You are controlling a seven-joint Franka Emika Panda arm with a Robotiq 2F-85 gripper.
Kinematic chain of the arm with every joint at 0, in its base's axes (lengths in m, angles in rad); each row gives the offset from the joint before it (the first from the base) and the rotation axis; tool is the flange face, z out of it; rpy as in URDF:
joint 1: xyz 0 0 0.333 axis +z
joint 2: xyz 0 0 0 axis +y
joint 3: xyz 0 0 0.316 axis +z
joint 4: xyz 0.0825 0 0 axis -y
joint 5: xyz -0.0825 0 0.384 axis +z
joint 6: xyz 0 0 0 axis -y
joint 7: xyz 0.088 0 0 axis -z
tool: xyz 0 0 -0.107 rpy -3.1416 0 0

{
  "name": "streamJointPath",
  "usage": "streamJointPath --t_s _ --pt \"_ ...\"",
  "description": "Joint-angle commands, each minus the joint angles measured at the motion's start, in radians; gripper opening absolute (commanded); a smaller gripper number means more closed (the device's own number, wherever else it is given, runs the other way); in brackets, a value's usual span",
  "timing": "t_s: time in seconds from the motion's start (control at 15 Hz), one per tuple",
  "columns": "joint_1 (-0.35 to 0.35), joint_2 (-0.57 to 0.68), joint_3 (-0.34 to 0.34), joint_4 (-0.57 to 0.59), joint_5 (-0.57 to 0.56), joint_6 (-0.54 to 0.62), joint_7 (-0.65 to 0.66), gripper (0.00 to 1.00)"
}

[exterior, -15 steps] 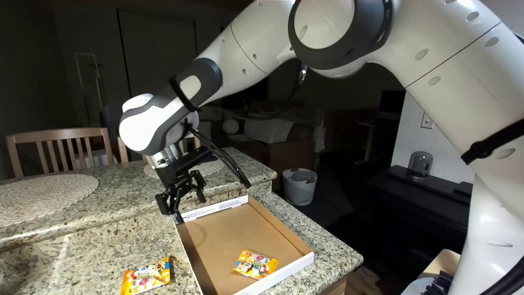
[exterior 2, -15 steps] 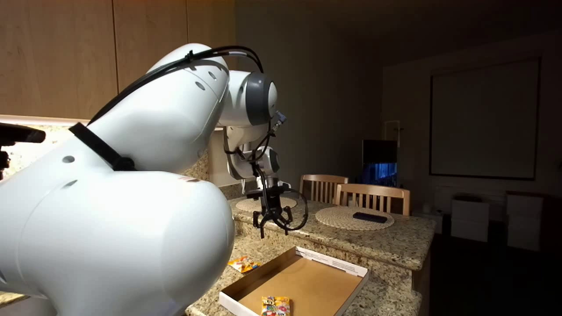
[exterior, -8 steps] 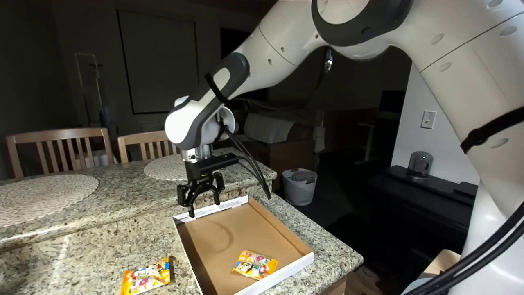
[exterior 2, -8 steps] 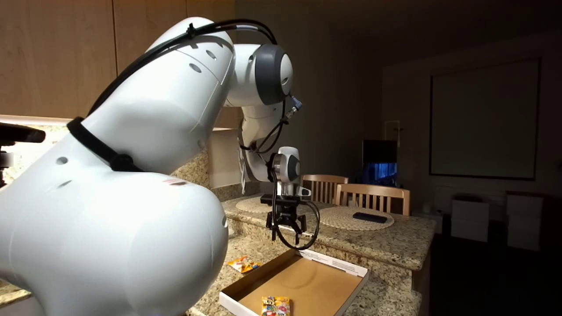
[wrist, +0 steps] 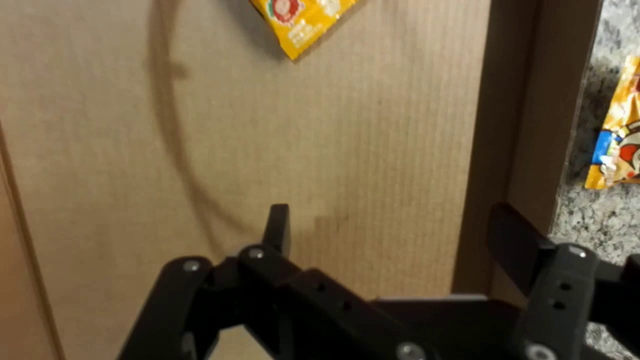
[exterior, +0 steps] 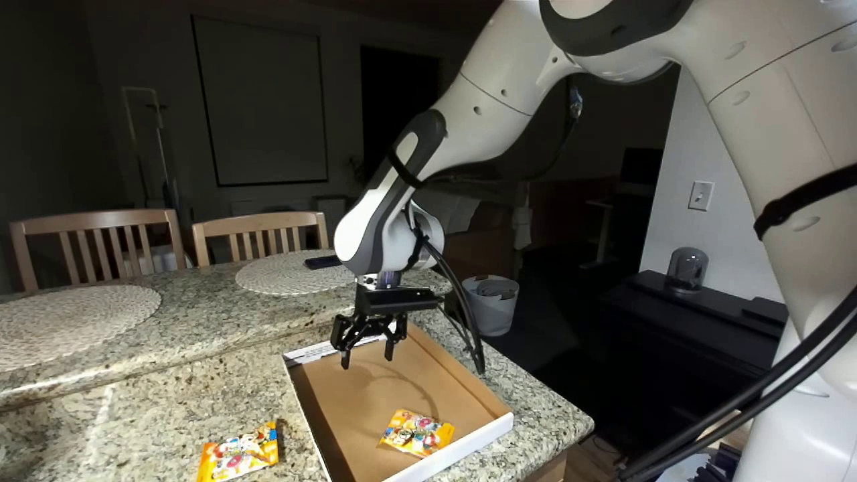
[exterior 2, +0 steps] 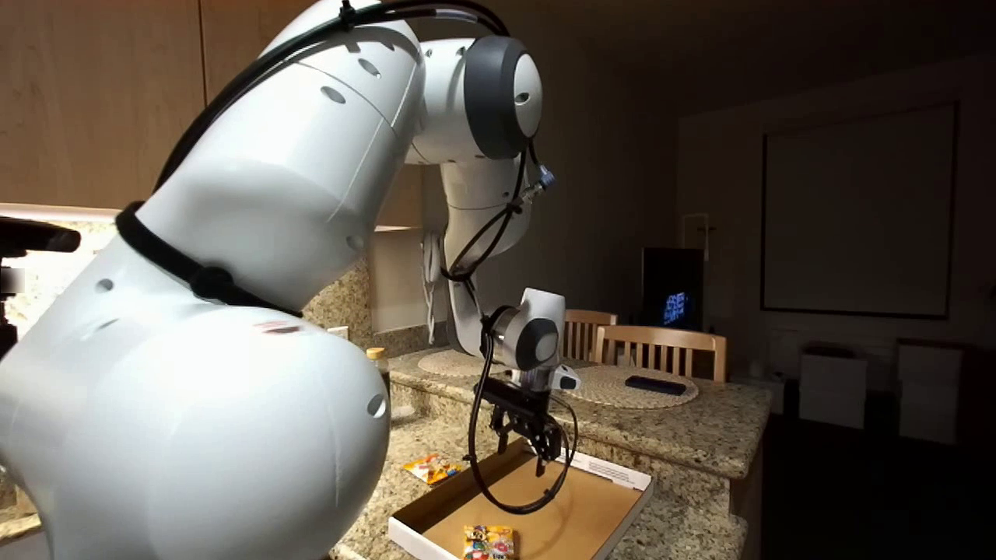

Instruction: Remove the two orange sachets from the box and place them on the countertop

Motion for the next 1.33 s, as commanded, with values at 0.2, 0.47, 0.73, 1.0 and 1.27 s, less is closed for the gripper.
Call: streamJointPath --t_s 0.2,0.47,0.73,1.0,1.27 --pt "-0.004 -0.025 0.003 -0.086 -0.013 -0.132 -0.056 1.0" --pt "0.039 -0.018 -0.023 -0.087 -0.108 -0.259 -0.065 1.0" --pt "0.085 -0.005 -0.032 -0.077 -0.224 -0.344 -0.082 1.0" --pt "0.119 0.006 -0.023 -0.069 -0.296 -0.353 -0.111 1.0" --pt "0.151 0.022 -0.024 -0.061 -0.364 -0.34 -0.135 1.0"
